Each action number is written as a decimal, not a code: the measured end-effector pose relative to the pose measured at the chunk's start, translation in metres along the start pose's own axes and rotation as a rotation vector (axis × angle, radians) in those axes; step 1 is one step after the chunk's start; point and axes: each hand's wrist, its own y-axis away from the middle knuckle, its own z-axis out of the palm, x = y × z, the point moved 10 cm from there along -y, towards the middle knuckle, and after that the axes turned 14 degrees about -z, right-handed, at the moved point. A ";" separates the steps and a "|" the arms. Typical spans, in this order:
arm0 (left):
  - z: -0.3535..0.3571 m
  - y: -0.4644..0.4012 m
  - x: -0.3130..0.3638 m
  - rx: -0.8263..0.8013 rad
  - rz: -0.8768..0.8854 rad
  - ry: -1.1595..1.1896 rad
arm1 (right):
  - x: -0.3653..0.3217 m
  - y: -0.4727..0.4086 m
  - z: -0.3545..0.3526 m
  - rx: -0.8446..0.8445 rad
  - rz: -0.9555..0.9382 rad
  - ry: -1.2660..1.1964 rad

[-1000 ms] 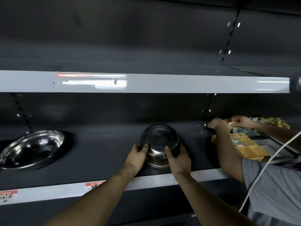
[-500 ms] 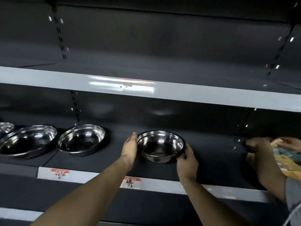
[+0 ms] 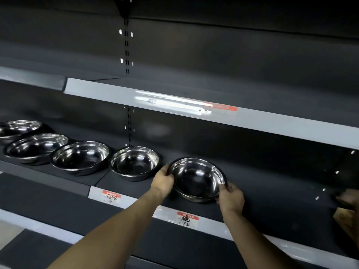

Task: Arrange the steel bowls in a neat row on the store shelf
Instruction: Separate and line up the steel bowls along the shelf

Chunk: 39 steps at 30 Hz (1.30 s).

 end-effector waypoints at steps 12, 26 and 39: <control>-0.073 0.016 -0.012 0.120 0.011 -0.490 | 0.017 0.028 0.047 0.070 0.151 0.043; -0.175 0.021 -0.021 0.238 -0.004 -0.535 | 0.011 0.071 0.084 0.098 0.242 0.152; -0.212 0.038 -0.037 0.162 0.010 -0.487 | -0.036 0.111 0.071 0.212 -0.117 0.280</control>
